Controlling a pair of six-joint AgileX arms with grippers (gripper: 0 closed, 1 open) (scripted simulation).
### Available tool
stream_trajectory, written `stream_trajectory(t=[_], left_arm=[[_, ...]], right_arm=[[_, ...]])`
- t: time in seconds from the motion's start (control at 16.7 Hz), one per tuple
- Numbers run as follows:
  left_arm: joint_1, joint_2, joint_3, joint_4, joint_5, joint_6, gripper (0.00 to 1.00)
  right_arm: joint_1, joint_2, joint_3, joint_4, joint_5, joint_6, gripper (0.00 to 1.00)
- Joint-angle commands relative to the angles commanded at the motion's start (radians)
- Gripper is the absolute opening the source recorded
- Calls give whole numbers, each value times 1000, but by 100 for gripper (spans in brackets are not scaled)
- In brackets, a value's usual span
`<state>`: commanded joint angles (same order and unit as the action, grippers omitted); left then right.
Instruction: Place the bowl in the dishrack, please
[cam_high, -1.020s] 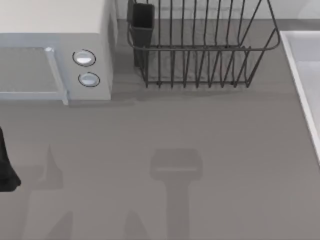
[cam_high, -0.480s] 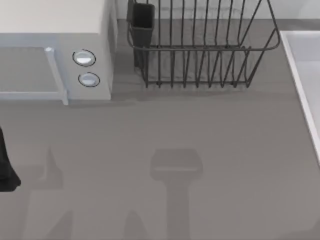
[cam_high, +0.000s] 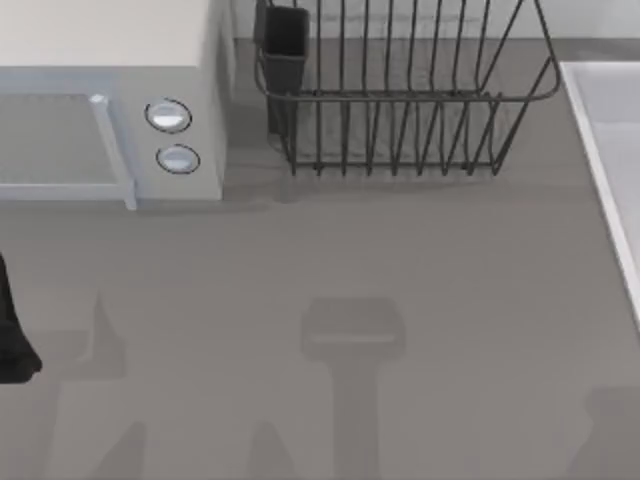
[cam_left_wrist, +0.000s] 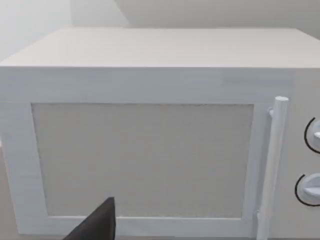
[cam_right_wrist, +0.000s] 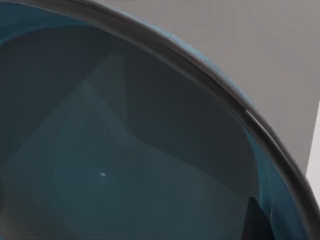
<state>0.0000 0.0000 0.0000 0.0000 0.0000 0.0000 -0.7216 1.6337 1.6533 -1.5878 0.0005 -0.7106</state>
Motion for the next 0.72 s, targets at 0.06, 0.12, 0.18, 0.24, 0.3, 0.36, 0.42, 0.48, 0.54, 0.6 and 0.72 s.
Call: stream_trajectory(t=[0.06, 0.12, 0.18, 0.24, 0.3, 0.36, 0.42, 0.48, 0.54, 0.6, 0.72], left_arm=[[0, 0, 0, 0, 0, 0, 100], [0, 0, 0, 0, 0, 0, 100], [0, 0, 0, 0, 0, 0, 100], [0, 0, 0, 0, 0, 0, 100], [0, 0, 0, 0, 0, 0, 100], [0, 0, 0, 0, 0, 0, 100], [0, 0, 0, 0, 0, 0, 100], [0, 0, 0, 0, 0, 0, 100], [0, 0, 0, 0, 0, 0, 100], [0, 0, 0, 0, 0, 0, 100], [0, 0, 0, 0, 0, 0, 100]], right_arm=[[2, 3, -3, 2, 0, 1, 0], [2, 3, -3, 3, 0, 1, 0], [12, 1, -1, 12, 7, 8, 0], [33, -2, 1, 33, 23, 22, 0], [65, -7, 4, 62, 45, 42, 0], [107, -12, 6, 101, 74, 67, 0], [160, -17, 7, 148, 108, 96, 0], [223, -22, 6, 201, 147, 129, 0], [296, -27, 3, 260, 189, 165, 0], [378, -31, -2, 324, 233, 203, 0], [561, -36, -20, 462, 329, 285, 0]])
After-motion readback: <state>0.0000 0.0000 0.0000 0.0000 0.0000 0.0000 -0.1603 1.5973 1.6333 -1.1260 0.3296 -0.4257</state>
